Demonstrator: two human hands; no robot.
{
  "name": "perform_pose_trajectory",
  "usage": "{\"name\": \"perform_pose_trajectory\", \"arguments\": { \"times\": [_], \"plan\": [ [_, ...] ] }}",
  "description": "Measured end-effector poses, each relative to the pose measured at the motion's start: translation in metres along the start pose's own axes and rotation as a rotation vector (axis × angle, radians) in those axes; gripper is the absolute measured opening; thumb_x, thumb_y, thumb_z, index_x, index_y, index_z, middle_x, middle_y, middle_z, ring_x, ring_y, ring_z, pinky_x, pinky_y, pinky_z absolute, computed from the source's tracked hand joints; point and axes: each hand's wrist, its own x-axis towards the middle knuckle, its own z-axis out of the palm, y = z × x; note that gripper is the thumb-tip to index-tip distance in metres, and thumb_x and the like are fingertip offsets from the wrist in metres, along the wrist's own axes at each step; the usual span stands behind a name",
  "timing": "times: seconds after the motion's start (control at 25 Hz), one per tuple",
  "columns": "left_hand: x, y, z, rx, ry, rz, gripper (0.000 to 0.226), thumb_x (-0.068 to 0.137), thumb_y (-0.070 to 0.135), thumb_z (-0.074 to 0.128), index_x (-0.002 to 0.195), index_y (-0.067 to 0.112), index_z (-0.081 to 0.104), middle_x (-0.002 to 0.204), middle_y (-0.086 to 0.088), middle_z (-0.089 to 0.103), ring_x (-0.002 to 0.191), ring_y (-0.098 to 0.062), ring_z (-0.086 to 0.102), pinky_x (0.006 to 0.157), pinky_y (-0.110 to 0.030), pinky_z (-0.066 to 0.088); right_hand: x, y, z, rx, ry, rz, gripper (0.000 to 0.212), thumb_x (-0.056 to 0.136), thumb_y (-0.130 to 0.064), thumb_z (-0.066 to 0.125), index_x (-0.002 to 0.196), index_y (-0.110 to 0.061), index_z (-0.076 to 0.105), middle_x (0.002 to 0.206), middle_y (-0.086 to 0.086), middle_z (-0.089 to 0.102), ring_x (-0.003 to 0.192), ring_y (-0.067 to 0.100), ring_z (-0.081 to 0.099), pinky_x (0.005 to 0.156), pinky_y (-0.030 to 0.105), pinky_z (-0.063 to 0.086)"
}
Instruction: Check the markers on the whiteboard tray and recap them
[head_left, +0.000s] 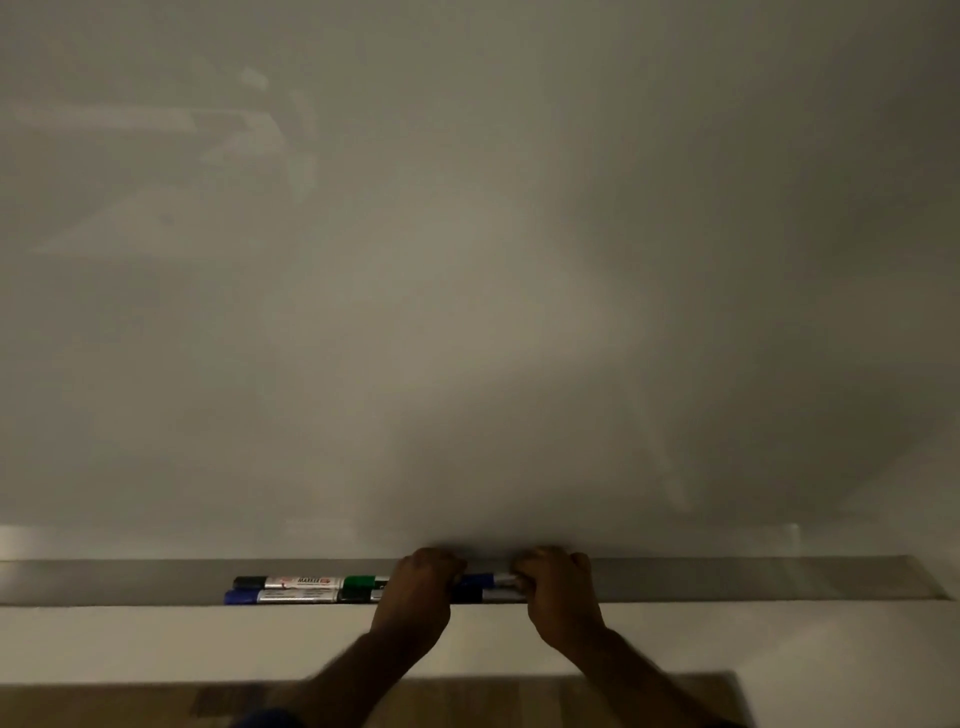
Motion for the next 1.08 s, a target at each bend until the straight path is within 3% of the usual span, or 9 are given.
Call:
{"name": "perform_pose_trajectory", "arguments": {
  "times": [0.32,0.64,0.76,1.08],
  "plan": [
    [-0.002,-0.007,0.008,0.031,-0.035,0.009,0.024,0.087,0.014,0.056,0.105,0.029,0.062,0.104,0.006,0.068,0.094,-0.009,0.057,0.086,-0.024,0.042,0.0,-0.009,0.008,-0.063,-0.075,0.029,0.021,0.094,-0.024,0.047,0.107,-0.027,0.064,0.117,-0.004,0.056,0.118,0.02,0.043,0.095,0.037,0.027],
    [-0.01,-0.011,0.01,0.056,-0.028,0.016,0.027,0.087,0.015,0.056,0.111,0.026,0.058,0.111,0.005,0.065,0.1,-0.011,0.055,0.091,-0.027,0.042,-0.003,-0.021,0.007,-0.072,-0.094,0.024,0.02,0.094,-0.021,0.045,0.106,-0.024,0.06,0.115,-0.001,0.056,0.115,0.022,0.045,0.095,0.038,0.027],
    [-0.016,-0.013,0.01,0.047,0.009,0.023,0.031,0.086,0.013,0.057,0.116,0.023,0.056,0.115,0.003,0.064,0.105,-0.013,0.055,0.094,-0.028,0.042,-0.008,-0.024,0.003,-0.032,-0.043,0.001,0.015,0.093,-0.02,0.047,0.102,-0.022,0.059,0.111,-0.001,0.058,0.113,0.022,0.048,0.093,0.038,0.029],
    [-0.031,-0.008,-0.018,0.097,0.138,0.089,0.043,0.091,0.023,0.056,0.133,0.02,0.046,0.137,-0.001,0.053,0.13,-0.018,0.044,0.109,-0.035,0.032,-0.019,-0.03,-0.025,-0.024,0.102,-0.099,0.034,0.093,-0.027,0.053,0.127,-0.019,0.052,0.13,0.001,0.055,0.123,0.019,0.045,0.102,0.038,0.03]
  ]
}}
